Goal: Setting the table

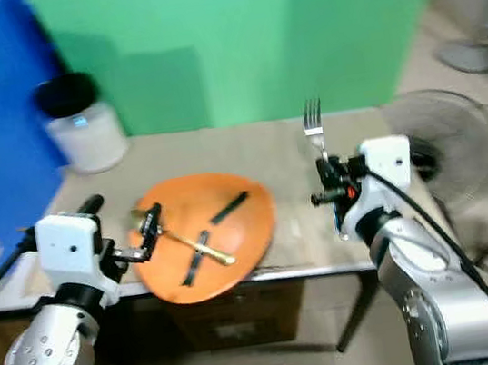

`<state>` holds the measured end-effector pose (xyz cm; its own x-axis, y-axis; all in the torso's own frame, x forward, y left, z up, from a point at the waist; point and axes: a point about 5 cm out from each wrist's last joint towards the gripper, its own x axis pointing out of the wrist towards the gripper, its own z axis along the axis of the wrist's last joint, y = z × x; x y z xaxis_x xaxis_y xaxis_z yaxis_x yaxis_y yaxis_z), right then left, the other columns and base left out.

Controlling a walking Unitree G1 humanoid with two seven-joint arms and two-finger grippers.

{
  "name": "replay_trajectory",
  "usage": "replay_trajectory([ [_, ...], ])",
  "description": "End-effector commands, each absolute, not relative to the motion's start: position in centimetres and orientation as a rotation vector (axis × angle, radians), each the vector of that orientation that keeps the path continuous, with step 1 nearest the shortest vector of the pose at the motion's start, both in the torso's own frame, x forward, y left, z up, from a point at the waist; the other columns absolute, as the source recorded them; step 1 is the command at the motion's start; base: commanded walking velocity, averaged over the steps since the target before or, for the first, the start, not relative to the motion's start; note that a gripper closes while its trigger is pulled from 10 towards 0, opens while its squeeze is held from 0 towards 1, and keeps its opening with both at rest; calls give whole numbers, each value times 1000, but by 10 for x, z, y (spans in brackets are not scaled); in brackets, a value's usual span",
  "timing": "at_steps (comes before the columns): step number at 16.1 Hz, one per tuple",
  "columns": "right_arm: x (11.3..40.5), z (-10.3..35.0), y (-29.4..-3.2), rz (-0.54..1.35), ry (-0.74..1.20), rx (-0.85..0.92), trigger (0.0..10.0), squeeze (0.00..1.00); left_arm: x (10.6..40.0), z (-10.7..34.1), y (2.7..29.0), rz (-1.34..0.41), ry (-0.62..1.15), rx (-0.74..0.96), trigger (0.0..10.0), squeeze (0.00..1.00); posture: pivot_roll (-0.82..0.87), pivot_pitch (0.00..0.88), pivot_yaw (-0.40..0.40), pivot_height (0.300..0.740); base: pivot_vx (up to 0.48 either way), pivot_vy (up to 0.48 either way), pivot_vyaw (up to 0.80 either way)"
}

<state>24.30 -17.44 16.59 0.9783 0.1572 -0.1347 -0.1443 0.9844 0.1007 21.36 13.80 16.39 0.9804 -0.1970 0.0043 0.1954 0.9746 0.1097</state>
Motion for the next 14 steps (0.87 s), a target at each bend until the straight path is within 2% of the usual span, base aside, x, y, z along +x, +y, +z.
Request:
replay_trajectory([
  [1,242,168,-176,126,130,83,10000,0,213,168,137,-195,-30,97,10000,0,-105,0,39,740,0,0,-788],
  [14,240,170,-186,36,111,62,10000,0,214,167,132,-225,-47,111,10000,0,-119,3,57,740,0,0,-788],
])
